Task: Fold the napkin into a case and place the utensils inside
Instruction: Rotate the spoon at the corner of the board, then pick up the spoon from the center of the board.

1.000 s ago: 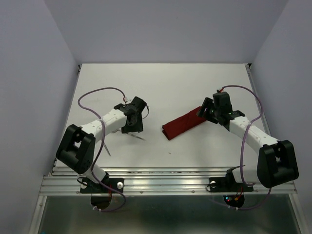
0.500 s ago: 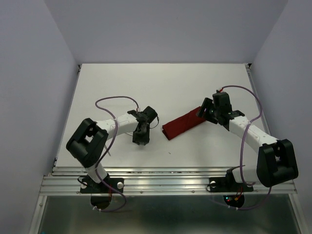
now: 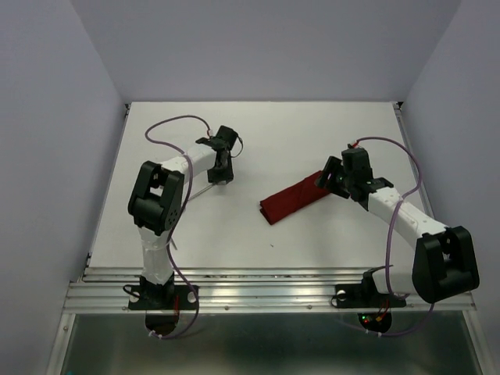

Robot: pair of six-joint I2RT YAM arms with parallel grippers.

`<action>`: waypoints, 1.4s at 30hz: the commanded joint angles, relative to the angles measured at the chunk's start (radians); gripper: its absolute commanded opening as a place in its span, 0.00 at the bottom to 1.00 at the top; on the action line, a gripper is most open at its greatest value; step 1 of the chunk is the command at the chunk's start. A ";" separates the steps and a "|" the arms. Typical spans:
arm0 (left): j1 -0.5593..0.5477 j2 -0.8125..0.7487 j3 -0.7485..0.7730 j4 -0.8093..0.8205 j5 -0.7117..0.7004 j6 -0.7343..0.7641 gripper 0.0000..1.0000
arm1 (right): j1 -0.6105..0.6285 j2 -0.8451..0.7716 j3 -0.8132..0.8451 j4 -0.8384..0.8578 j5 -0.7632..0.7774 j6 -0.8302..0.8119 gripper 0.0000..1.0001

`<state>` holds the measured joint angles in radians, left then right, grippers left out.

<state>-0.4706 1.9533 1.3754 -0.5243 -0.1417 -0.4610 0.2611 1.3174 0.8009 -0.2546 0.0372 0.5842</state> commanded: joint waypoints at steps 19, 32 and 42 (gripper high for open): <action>0.147 -0.159 -0.096 -0.023 -0.104 0.160 0.88 | -0.005 0.023 0.004 0.038 -0.010 0.000 0.66; 0.193 -0.126 -0.246 0.009 -0.058 0.171 0.66 | -0.005 0.034 0.011 0.043 -0.005 -0.004 0.66; 0.194 -0.102 -0.254 0.047 -0.010 0.177 0.25 | -0.005 0.036 0.014 0.043 0.006 0.002 0.66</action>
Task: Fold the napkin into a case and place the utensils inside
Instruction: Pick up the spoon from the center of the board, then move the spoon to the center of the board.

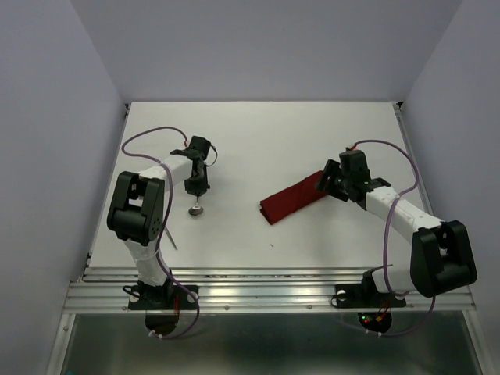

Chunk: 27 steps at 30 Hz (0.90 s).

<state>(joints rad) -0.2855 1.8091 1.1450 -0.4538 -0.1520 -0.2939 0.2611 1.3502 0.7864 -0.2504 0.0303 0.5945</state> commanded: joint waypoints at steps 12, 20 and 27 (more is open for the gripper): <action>-0.204 -0.056 0.122 -0.009 0.028 0.056 0.00 | -0.086 0.185 0.132 0.030 0.002 0.028 0.66; -0.388 -0.034 0.277 -0.034 0.049 0.165 0.00 | -0.175 0.256 0.214 0.045 -0.067 0.051 0.59; -0.477 -0.030 0.305 -0.045 0.083 0.243 0.00 | -0.194 0.334 0.251 0.043 -0.044 0.062 0.39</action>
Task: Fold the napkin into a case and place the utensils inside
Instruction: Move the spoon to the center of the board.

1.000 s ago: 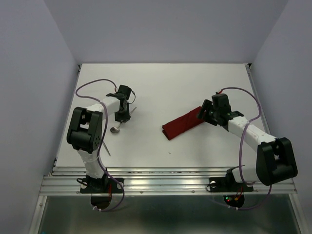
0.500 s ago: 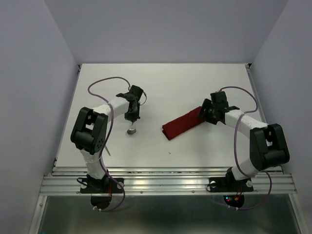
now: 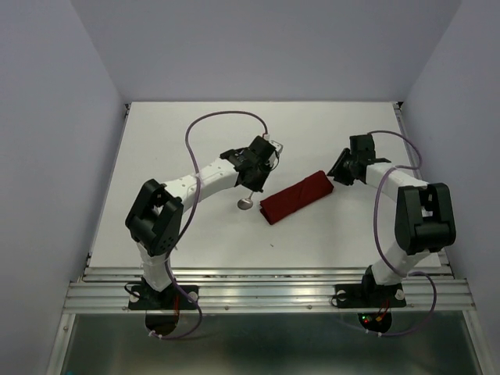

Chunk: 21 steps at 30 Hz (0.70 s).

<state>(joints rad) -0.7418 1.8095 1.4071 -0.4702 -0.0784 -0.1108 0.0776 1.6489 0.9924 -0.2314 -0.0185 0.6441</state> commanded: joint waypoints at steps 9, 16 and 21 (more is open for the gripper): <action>-0.050 -0.055 0.043 -0.070 0.109 0.105 0.00 | -0.010 0.152 0.080 0.058 -0.112 -0.001 0.23; -0.063 -0.026 0.072 -0.090 0.129 0.122 0.00 | 0.011 0.219 0.117 0.118 -0.208 0.015 0.22; -0.065 -0.012 0.070 -0.107 0.140 0.125 0.00 | 0.021 0.261 0.193 0.106 -0.216 0.009 0.22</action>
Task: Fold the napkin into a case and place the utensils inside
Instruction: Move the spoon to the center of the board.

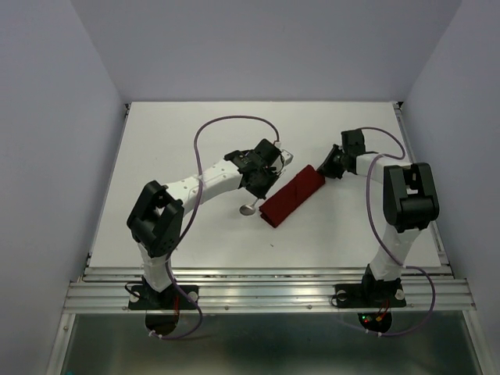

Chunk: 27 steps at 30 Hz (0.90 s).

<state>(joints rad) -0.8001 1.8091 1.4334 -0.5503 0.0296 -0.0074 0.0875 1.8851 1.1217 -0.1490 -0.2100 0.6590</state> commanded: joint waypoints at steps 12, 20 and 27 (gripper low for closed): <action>-0.011 0.061 0.081 -0.023 0.124 -0.137 0.00 | 0.002 -0.013 0.145 -0.073 0.148 -0.070 0.32; -0.027 0.090 0.062 -0.076 0.113 -0.158 0.00 | -0.058 -0.124 0.040 -0.072 0.205 -0.085 0.32; -0.059 0.116 0.071 -0.086 0.121 -0.169 0.00 | -0.058 -0.041 0.073 -0.055 0.096 -0.096 0.29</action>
<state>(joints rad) -0.8410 1.9163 1.4689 -0.6052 0.1329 -0.1631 0.0277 1.8019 1.1732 -0.2260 -0.0528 0.5873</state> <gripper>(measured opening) 0.044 0.308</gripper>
